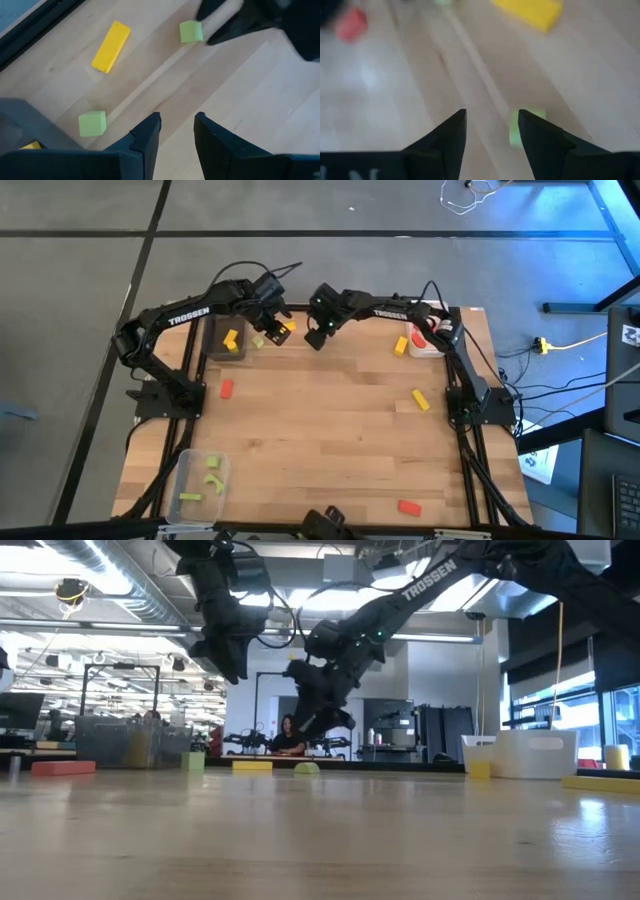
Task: Sort & place blocks by color
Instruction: Put the green block into the transparent bin
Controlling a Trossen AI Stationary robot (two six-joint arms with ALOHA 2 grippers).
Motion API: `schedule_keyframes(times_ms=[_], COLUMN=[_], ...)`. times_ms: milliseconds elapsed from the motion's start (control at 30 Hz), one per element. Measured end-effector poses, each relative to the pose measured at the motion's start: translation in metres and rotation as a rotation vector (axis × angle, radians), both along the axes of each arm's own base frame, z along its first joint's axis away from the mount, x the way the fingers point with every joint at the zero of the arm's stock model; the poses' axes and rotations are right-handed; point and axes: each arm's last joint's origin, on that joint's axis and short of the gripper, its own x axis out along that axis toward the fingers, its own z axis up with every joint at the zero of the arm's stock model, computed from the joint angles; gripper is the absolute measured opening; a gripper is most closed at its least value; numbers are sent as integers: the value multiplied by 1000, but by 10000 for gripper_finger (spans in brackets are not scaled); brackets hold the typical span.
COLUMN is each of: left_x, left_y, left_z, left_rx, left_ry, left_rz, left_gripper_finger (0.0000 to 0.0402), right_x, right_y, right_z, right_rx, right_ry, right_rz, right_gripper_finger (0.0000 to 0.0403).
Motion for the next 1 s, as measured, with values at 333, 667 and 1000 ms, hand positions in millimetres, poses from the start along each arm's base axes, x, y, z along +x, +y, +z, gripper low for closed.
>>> schedule_keyframes(times_ms=[333,667,1000], left_x=[1,2,2], left_y=[0,1,1], left_z=[0,1,1], left_rx=[-6,4,6], left_ry=[-15,-26,-28], left_rz=[-8,-12,-15], left_gripper_finger=[110,110,110], right_x=[-8,-8,-10], right_y=[-13,-13,-13], right_z=[-6,-26,-25], right_rx=[14,111,131], right_ry=[86,140,120], right_rz=[-237,-235,-144], right_gripper_finger=[180,180,180])
